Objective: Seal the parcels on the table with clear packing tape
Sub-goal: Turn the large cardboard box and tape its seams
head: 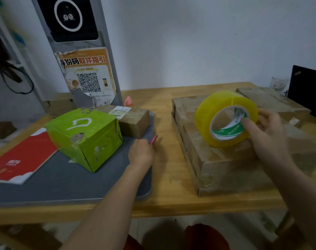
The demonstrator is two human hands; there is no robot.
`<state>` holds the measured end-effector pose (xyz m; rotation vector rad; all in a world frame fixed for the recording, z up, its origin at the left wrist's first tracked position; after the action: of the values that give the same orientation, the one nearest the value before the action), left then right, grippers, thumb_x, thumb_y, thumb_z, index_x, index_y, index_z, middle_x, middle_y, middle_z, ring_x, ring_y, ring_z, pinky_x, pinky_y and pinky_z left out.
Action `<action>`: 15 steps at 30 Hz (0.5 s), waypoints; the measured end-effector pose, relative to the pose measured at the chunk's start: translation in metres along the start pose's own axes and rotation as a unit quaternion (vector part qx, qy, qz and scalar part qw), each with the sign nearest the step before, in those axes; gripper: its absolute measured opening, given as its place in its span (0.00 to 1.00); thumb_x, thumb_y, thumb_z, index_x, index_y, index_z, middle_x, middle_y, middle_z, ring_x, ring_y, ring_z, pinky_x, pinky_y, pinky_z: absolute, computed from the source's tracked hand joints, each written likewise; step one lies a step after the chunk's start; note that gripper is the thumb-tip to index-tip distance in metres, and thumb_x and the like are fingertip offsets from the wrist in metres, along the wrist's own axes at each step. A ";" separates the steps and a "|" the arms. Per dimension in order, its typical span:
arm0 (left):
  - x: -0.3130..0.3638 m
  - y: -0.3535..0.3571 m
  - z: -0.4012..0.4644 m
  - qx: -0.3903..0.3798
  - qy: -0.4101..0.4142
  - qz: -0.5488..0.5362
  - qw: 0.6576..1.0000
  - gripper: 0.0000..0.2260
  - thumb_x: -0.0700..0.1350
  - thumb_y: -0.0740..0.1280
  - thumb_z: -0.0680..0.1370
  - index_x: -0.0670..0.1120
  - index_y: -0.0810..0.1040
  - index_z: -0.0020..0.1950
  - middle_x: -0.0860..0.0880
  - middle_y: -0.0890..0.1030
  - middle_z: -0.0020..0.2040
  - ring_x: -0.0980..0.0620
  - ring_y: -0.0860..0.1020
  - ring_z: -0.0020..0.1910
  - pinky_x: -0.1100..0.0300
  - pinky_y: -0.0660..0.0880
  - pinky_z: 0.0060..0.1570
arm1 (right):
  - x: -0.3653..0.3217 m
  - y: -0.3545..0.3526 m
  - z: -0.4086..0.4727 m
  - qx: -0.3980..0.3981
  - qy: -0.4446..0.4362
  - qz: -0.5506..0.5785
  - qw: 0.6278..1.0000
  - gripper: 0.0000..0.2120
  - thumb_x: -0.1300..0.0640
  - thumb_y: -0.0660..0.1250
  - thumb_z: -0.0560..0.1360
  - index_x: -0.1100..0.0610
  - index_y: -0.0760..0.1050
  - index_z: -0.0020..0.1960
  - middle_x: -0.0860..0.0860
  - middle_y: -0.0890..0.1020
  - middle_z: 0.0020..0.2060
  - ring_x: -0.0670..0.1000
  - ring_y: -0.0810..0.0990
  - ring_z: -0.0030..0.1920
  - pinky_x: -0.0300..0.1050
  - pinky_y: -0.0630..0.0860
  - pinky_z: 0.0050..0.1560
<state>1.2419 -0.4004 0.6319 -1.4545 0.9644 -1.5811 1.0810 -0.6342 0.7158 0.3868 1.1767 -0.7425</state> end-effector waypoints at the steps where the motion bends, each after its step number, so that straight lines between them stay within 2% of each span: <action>1: -0.002 -0.006 -0.003 -0.007 -0.008 -0.041 0.999 0.12 0.47 0.61 0.83 0.44 0.81 0.47 0.45 0.79 0.45 0.45 0.76 0.45 0.54 0.69 0.39 | 0.000 0.000 -0.001 0.013 -0.004 0.002 1.000 0.20 0.56 0.68 0.78 0.56 0.66 0.67 0.49 0.77 0.55 0.46 0.78 0.54 0.46 0.75 0.57; 2: -0.004 -0.012 -0.008 -0.014 -0.015 -0.111 0.994 0.13 0.45 0.61 0.83 0.45 0.79 0.42 0.47 0.78 0.40 0.45 0.76 0.41 0.54 0.69 0.38 | 0.000 0.000 -0.003 0.027 -0.010 0.007 1.000 0.21 0.56 0.67 0.78 0.57 0.66 0.68 0.50 0.77 0.57 0.46 0.78 0.55 0.45 0.75 0.58; 3: -0.006 -0.018 -0.015 -0.025 -0.022 -0.211 0.977 0.12 0.44 0.60 0.84 0.45 0.76 0.42 0.47 0.77 0.38 0.45 0.76 0.39 0.53 0.71 0.37 | -0.001 0.000 -0.005 0.041 -0.018 0.014 0.999 0.21 0.56 0.67 0.78 0.58 0.66 0.69 0.51 0.77 0.58 0.44 0.78 0.55 0.41 0.75 0.57; 5: -0.005 -0.031 -0.035 -0.062 -0.036 -0.416 0.907 0.05 0.42 0.59 0.84 0.47 0.72 0.50 0.46 0.79 0.41 0.48 0.79 0.36 0.53 0.76 0.36 | -0.001 0.002 -0.009 0.066 -0.031 0.030 0.997 0.21 0.57 0.66 0.79 0.59 0.65 0.69 0.50 0.77 0.57 0.38 0.77 0.52 0.31 0.74 0.51; 6: -0.005 -0.034 -0.046 -0.082 -0.021 -0.459 0.884 0.03 0.42 0.58 0.85 0.48 0.70 0.52 0.46 0.80 0.41 0.50 0.78 0.33 0.55 0.76 0.33 | -0.002 0.004 -0.011 0.073 -0.036 0.037 0.996 0.20 0.58 0.65 0.80 0.60 0.65 0.69 0.49 0.76 0.57 0.36 0.76 0.51 0.29 0.74 0.49; 8: -0.006 -0.036 -0.063 -0.093 0.025 -0.447 0.889 0.03 0.45 0.57 0.85 0.49 0.70 0.54 0.49 0.77 0.34 0.55 0.72 0.27 0.61 0.68 0.28 | -0.004 0.008 -0.015 0.082 -0.041 0.044 0.995 0.19 0.59 0.64 0.80 0.61 0.65 0.69 0.48 0.76 0.55 0.36 0.76 0.51 0.27 0.74 0.50; 10: -0.006 -0.036 -0.076 -0.099 0.043 -0.433 0.895 0.09 0.51 0.55 0.85 0.50 0.73 0.52 0.53 0.70 0.31 0.56 0.66 0.28 0.63 0.62 0.28 | -0.007 0.011 -0.017 0.082 -0.037 0.048 0.995 0.19 0.59 0.64 0.80 0.60 0.65 0.69 0.49 0.76 0.57 0.39 0.77 0.54 0.31 0.74 0.53; 11: -0.004 -0.037 -0.081 -0.122 0.032 -0.448 0.885 0.14 0.54 0.53 0.85 0.51 0.75 0.50 0.53 0.68 0.31 0.56 0.64 0.28 0.63 0.61 0.30 | -0.008 0.012 -0.016 0.080 -0.032 0.043 0.995 0.20 0.58 0.64 0.80 0.59 0.65 0.69 0.50 0.75 0.58 0.43 0.77 0.56 0.33 0.73 0.55; 13: -0.002 -0.039 -0.089 -0.176 0.023 -0.488 0.854 0.19 0.55 0.50 0.86 0.51 0.80 0.53 0.53 0.68 0.32 0.56 0.65 0.30 0.62 0.63 0.33 | -0.011 0.012 -0.011 0.058 -0.017 0.014 0.998 0.21 0.56 0.65 0.79 0.55 0.64 0.70 0.49 0.75 0.60 0.46 0.76 0.58 0.42 0.73 0.59; 15: 0.001 -0.041 -0.096 -0.206 0.031 -0.517 0.830 0.18 0.50 0.53 0.86 0.48 0.81 0.56 0.53 0.70 0.32 0.56 0.67 0.31 0.63 0.66 0.36 | -0.013 0.012 -0.003 0.028 0.000 -0.030 0.999 0.22 0.56 0.66 0.78 0.52 0.65 0.69 0.48 0.75 0.58 0.47 0.76 0.57 0.46 0.74 0.58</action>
<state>1.1446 -0.3808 0.6633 -2.5041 0.5464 -2.2428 1.0849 -0.6192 0.7259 0.3996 1.1742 -0.8287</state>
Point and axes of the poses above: each hand's wrist, its own z-axis towards the middle knuckle, its own y-axis out of the palm, x = y × z, the point moved 1 cm from there along z, towards the middle knuckle
